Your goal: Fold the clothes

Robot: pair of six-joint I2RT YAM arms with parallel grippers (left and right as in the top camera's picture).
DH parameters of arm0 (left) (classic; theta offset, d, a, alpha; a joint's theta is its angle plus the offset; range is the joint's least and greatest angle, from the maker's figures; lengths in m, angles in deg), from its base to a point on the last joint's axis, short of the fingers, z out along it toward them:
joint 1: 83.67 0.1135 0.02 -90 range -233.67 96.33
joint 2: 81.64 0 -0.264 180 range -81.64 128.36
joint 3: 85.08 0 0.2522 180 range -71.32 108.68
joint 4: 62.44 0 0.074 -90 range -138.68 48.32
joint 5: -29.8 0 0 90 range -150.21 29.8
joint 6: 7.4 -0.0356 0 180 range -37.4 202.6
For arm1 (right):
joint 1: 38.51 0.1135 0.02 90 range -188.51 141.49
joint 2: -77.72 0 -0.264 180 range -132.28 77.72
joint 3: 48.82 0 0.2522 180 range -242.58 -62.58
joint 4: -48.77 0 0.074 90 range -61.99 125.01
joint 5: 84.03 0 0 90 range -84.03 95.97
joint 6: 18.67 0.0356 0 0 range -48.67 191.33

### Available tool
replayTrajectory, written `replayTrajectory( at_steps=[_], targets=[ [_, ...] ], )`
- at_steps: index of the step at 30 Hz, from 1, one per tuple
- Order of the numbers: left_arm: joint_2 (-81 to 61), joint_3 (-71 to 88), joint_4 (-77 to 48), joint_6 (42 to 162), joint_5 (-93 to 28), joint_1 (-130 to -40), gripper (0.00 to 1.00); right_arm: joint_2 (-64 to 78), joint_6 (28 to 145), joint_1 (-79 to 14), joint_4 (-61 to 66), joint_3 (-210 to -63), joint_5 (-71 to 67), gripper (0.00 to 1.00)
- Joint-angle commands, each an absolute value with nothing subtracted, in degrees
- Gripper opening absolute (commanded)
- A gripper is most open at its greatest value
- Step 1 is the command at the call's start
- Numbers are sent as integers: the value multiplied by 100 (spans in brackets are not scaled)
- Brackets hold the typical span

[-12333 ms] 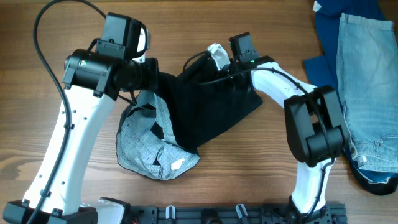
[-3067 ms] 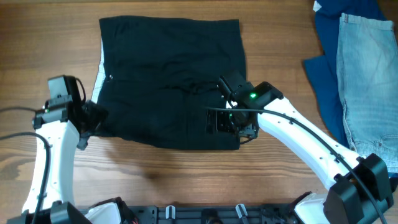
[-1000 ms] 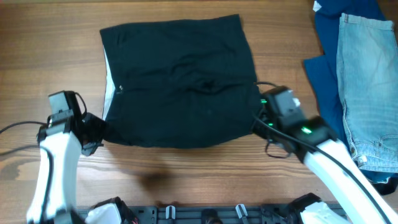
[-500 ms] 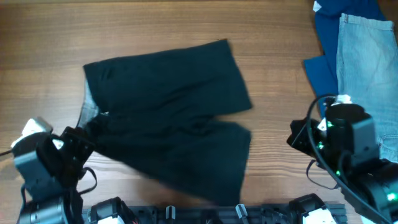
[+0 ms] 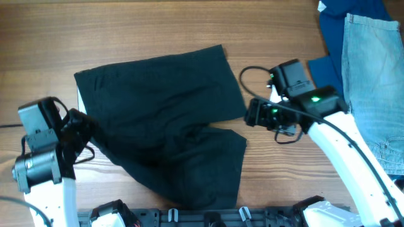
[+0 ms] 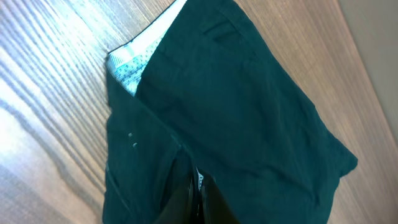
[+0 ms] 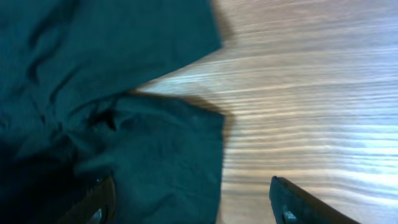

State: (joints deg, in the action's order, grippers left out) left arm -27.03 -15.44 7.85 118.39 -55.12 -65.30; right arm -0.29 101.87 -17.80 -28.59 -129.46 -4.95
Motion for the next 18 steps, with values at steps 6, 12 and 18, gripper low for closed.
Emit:
replayTrajectory(
  at_steps=[6,12,18],
  targets=[
    [-1907,-1485,201,11732,-5466,-6548,4,-1310,9328,-1206,-1654,-12004,-1190,78],
    [-1623,-1485,162,11730,-5469,-6548,4,-2099,9337,-1166,-1038,-11816,-1190,70],
    [-1603,-1485,110,11730,-5469,-6548,4,-2421,9448,-1168,-398,-11647,-1185,26]
  ],
)
